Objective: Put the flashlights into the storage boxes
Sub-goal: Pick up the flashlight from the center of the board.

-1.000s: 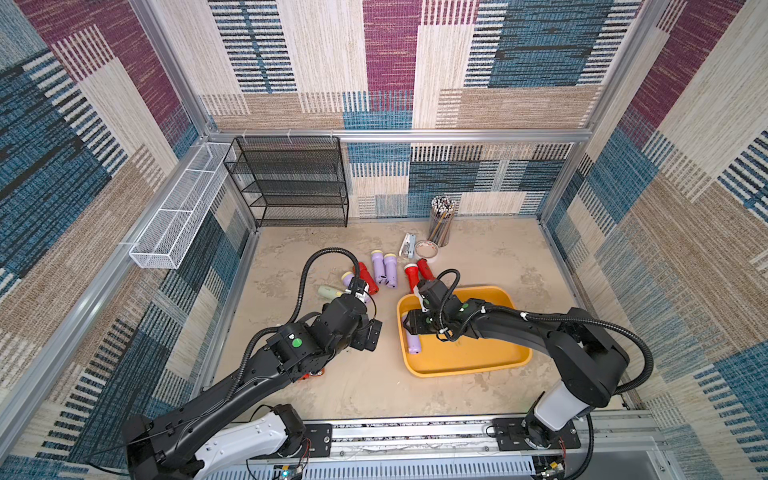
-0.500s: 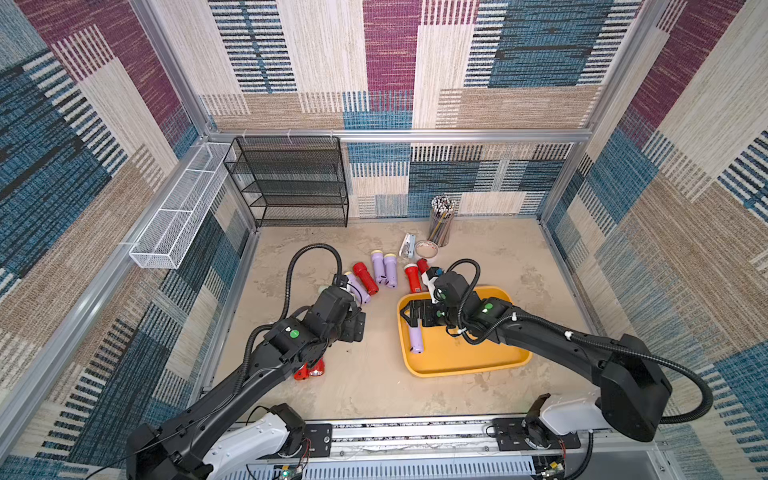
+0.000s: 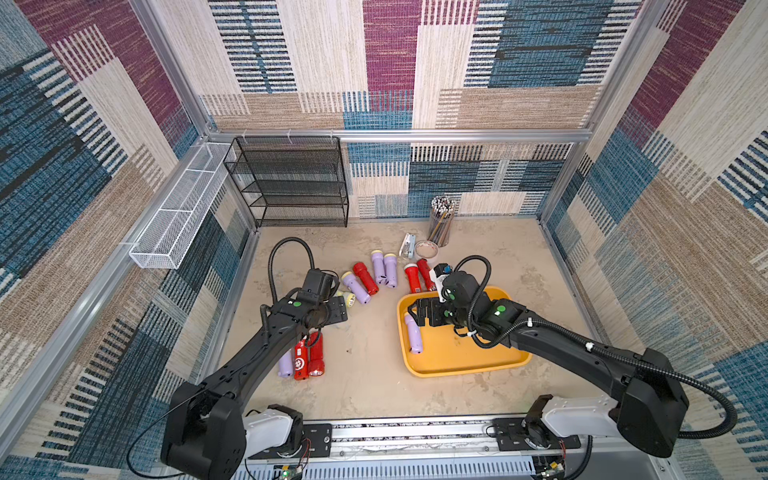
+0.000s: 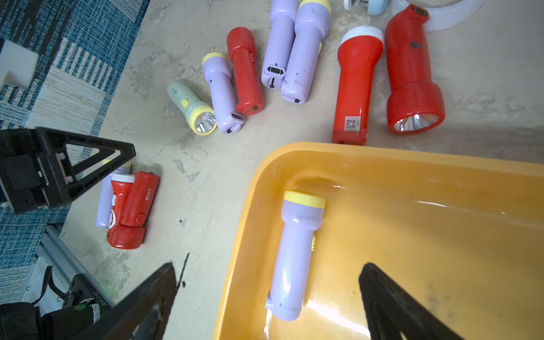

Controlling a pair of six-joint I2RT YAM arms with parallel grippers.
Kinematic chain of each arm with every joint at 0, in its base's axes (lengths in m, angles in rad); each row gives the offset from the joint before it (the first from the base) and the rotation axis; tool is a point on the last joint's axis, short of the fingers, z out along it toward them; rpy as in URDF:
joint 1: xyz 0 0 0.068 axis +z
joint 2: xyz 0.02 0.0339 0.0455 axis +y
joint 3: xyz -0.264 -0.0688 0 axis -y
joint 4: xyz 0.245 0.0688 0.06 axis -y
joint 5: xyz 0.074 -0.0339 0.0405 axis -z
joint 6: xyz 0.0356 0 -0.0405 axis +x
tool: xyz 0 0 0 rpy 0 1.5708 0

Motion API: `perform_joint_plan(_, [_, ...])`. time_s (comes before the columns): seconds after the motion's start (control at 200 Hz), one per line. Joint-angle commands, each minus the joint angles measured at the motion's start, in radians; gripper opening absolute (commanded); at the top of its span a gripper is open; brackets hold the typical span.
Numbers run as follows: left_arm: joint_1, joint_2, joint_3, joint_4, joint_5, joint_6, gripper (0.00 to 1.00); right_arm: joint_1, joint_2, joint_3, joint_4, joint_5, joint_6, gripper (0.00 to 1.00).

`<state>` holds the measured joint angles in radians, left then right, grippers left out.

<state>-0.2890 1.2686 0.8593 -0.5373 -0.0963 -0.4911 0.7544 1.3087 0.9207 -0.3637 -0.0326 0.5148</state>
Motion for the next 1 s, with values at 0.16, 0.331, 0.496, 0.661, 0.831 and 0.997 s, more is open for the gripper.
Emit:
perform_joint_plan(0.16, [0.170, 0.172, 0.041, 0.146, 0.126, -0.113, 0.79, 0.000, 0.039, 0.011, 0.026, 0.049, -0.063, 1.00])
perform_joint_plan(0.331, [0.192, 0.296, 0.122, 0.148, 0.180, -0.122, 0.75, -0.020, 0.045, 0.012, 0.043, 0.047, -0.084, 1.00])
perform_joint_plan(0.496, [0.192, 0.343, 0.179, 0.134, 0.149, -0.122, 0.76, -0.059, 0.044, 0.004, 0.052, 0.030, -0.099, 1.00])
perform_joint_plan(0.661, [0.192, 0.397, 0.236, 0.104, 0.138, -0.139, 0.77, -0.100, 0.047, 0.000, 0.060, 0.003, -0.105, 1.00])
perform_joint_plan(0.831, [0.192, 0.456, 0.271, 0.091, 0.125, -0.155, 0.77, -0.123, 0.044, 0.002, 0.063, -0.003, -0.114, 1.00])
perform_joint_plan(0.997, [0.192, 0.499, 0.289, 0.097, 0.132, -0.170, 0.76, -0.136, 0.040, -0.005, 0.066, -0.004, -0.115, 1.00])
